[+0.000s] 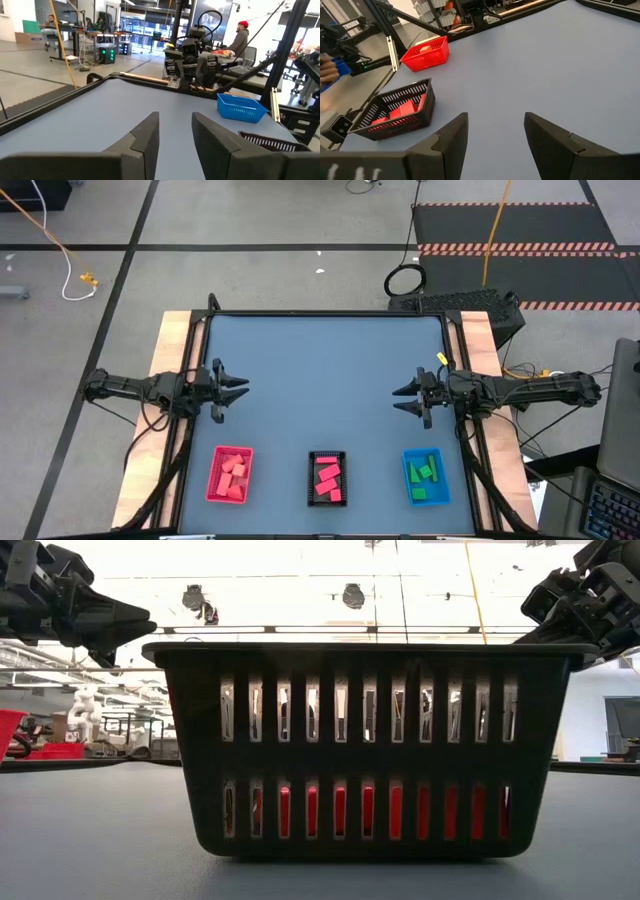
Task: Sort & place blocks by color
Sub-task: Return to Home Position
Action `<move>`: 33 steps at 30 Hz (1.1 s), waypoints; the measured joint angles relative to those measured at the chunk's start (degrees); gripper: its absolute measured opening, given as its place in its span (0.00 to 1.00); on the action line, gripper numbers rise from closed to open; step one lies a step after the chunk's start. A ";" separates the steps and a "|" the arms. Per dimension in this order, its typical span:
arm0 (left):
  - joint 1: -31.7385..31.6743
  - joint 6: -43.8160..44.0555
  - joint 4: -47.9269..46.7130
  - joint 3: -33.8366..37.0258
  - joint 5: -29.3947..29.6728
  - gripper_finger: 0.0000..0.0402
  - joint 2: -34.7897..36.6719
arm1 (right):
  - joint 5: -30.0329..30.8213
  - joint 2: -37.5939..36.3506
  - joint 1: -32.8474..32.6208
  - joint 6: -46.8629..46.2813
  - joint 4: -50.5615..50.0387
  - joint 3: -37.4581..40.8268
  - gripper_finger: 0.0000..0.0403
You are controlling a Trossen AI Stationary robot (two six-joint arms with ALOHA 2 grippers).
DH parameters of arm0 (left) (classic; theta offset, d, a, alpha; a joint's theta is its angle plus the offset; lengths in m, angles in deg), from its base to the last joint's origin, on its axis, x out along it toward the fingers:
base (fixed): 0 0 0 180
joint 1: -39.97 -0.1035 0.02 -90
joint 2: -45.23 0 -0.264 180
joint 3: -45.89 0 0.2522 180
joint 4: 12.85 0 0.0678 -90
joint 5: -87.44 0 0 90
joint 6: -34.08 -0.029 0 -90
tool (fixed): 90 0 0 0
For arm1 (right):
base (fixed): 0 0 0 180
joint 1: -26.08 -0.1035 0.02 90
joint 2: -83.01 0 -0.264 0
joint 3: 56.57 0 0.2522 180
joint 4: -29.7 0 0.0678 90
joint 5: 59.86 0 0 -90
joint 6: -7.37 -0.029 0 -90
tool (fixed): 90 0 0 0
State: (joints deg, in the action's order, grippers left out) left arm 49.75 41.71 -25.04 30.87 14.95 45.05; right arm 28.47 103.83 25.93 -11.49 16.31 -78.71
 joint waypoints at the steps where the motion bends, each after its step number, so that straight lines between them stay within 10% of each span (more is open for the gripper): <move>1: -0.01 -0.45 -0.02 0.00 -0.03 0.29 0.00 | 0.03 -0.02 0.01 0.00 -0.01 0.00 0.46; 33: -7.23 -1.46 -0.42 0.02 -4.58 0.29 -0.02 | 1.47 -15.14 0.02 8.66 -11.36 0.83 0.28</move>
State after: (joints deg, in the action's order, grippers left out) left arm 42.52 40.24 -25.46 30.89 10.37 45.02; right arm 29.95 88.69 25.96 -2.82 4.95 -77.89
